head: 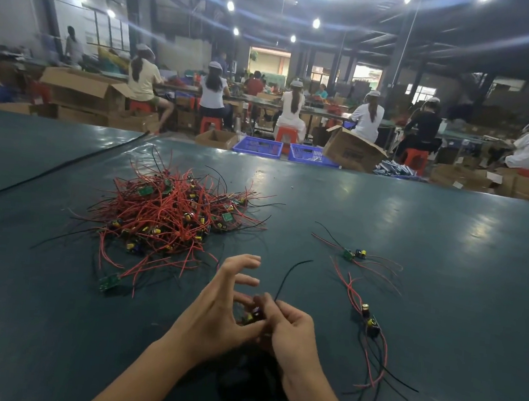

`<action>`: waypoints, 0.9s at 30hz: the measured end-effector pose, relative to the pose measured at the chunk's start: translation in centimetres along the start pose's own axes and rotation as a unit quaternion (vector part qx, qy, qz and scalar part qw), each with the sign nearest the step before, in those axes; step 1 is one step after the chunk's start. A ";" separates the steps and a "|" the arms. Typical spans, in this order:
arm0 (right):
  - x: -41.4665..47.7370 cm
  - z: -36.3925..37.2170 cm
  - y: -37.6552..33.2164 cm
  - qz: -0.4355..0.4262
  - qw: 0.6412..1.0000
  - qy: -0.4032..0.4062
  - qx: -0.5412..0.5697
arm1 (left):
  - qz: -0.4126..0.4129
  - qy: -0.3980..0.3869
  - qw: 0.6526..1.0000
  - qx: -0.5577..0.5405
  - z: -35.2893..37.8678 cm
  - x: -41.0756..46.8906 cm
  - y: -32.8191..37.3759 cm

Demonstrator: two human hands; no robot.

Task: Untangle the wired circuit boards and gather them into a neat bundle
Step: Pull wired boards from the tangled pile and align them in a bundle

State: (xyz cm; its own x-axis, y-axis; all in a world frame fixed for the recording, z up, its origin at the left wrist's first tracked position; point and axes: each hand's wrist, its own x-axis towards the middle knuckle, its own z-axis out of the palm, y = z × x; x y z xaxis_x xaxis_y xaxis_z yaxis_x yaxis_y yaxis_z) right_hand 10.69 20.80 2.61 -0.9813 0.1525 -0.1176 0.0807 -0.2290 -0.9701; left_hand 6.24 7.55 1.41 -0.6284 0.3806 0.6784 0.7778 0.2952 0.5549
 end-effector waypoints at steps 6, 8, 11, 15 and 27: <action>0.4 -0.7 -0.6 -0.066 0.992 0.109 0.016 | -0.138 0.075 0.987 -0.019 -0.1 0.4 0.1; 0.5 -0.9 -0.7 -0.076 0.989 0.124 0.030 | -0.211 0.052 0.975 -0.040 -0.1 0.4 -0.2; 0.6 -1.0 -0.9 -0.076 0.988 0.118 0.071 | -0.305 0.001 0.944 -0.124 0.0 0.7 -0.2; 0.6 -1.0 -1.1 -0.044 0.987 0.067 0.141 | -0.355 -0.013 0.899 -0.254 0.2 0.9 -0.3; 0.7 -2.5 -1.7 -0.001 0.992 0.080 0.098 | -0.172 -0.109 0.945 0.257 -0.7 -0.2 -2.1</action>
State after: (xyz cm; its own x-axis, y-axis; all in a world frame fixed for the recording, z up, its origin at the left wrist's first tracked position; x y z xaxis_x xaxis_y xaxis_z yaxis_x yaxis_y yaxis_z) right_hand 10.30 23.68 3.65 -0.9396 0.3007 -0.1635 0.0276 -0.4094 -0.9119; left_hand 4.70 6.28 0.43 -0.8712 0.3398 0.3543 0.4661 0.7989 0.3800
